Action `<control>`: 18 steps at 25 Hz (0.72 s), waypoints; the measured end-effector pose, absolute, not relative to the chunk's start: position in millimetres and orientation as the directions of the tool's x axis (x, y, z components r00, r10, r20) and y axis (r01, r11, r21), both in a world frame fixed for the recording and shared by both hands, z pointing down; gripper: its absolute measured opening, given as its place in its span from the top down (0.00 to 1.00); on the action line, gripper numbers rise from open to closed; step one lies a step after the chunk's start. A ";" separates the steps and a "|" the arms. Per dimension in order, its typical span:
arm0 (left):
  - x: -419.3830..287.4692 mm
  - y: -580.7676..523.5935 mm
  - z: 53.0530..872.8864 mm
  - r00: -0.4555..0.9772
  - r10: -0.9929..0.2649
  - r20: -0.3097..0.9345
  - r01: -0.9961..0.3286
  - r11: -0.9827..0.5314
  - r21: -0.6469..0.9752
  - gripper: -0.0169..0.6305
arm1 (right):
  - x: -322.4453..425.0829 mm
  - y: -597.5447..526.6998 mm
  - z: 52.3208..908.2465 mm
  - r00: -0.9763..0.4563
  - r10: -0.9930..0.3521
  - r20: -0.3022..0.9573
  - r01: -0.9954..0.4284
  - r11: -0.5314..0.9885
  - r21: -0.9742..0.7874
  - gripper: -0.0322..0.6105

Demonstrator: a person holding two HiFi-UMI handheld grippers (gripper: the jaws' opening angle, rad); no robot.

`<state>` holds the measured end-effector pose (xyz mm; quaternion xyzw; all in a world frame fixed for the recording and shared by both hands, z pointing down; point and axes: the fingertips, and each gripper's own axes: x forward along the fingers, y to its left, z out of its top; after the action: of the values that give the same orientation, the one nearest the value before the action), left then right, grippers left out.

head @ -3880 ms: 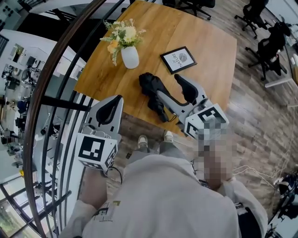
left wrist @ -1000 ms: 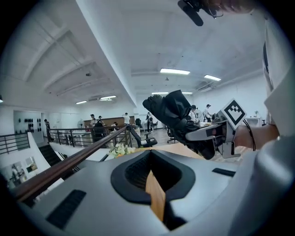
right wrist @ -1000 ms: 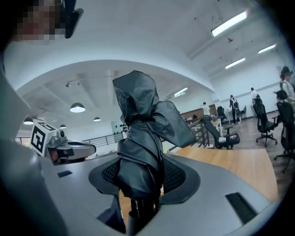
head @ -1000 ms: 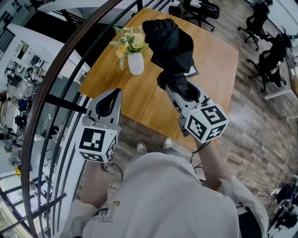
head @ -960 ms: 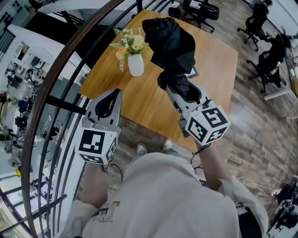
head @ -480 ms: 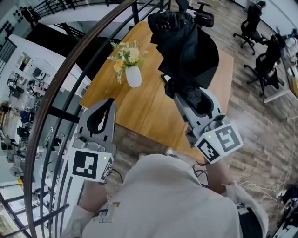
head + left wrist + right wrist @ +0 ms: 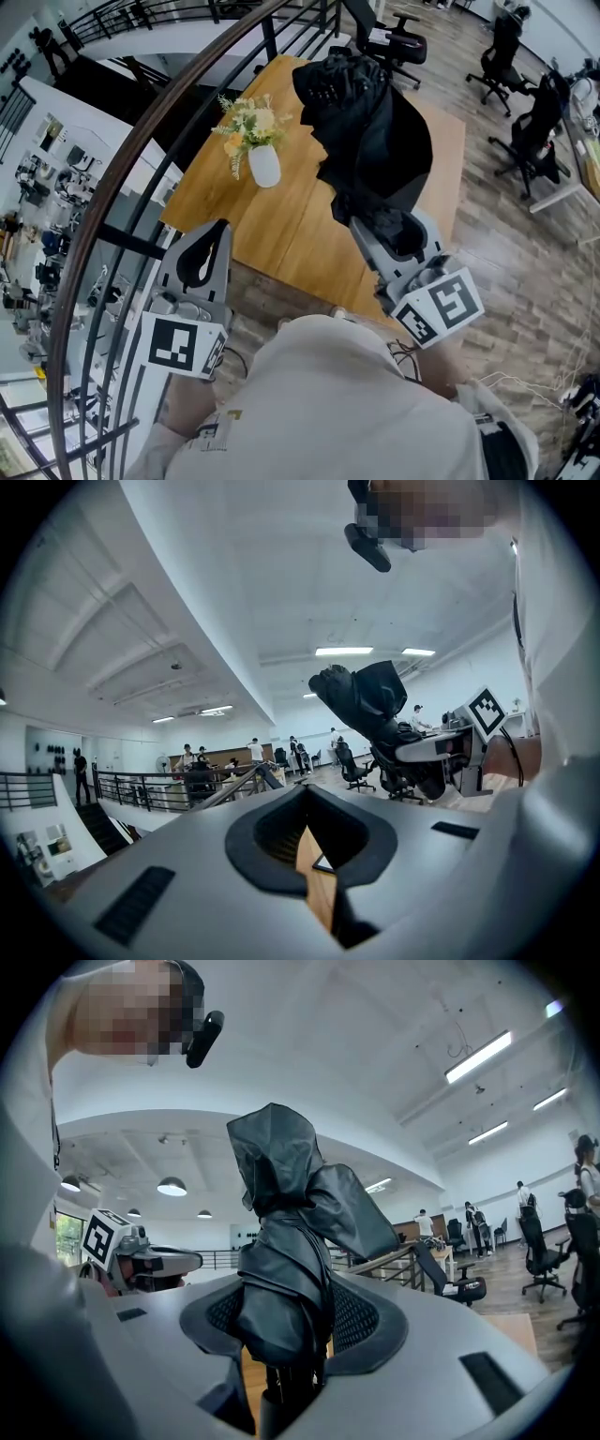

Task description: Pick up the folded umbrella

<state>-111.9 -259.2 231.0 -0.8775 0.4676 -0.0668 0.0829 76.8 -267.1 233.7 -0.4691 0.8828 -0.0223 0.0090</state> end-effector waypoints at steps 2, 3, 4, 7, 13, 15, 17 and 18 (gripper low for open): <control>-111.5 -258.5 231.7 0.552 -0.833 0.041 -0.810 -0.547 -0.209 0.95 | 76.7 -267.2 238.5 -0.561 -0.828 0.016 -0.827 0.560 -0.056 0.60; -111.0 -258.1 231.8 0.551 -0.833 0.042 -0.811 -0.547 -0.209 0.95 | 77.0 -267.2 240.1 -0.563 -0.826 0.020 -0.825 0.561 -0.067 0.60; -110.3 -258.1 231.8 0.550 -0.834 0.044 -0.811 -0.547 -0.208 0.95 | 77.6 -267.5 240.9 -0.566 -0.824 0.024 -0.822 0.563 -0.080 0.60; -107.6 -257.8 232.8 0.548 -0.835 0.051 -0.812 -0.546 -0.205 0.95 | 81.2 -268.2 241.1 -0.573 -0.819 0.026 -0.816 0.567 -0.111 0.60; -101.9 -257.0 235.5 0.546 -0.836 0.057 -0.815 -0.545 -0.196 0.95 | 91.1 -268.6 241.3 -0.565 -0.825 0.029 -0.821 0.558 -0.124 0.59; -100.1 -258.3 235.1 0.546 -0.836 0.059 -0.815 -0.546 -0.194 0.95 | 93.4 -269.5 240.8 -0.563 -0.826 0.031 -0.822 0.556 -0.123 0.60; -98.9 -259.5 234.9 0.547 -0.835 0.059 -0.814 -0.547 -0.194 0.95 | 94.6 -270.1 240.6 -0.562 -0.827 0.031 -0.823 0.555 -0.122 0.59; -98.3 -260.0 234.9 0.548 -0.835 0.059 -0.814 -0.548 -0.195 0.95 | 95.1 -270.4 240.5 -0.561 -0.827 0.030 -0.824 0.554 -0.122 0.59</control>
<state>-98.3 -260.0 234.9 -0.8767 0.4700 -0.0724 0.0726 95.1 -270.4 240.5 -0.4683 0.8813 -0.0609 0.0152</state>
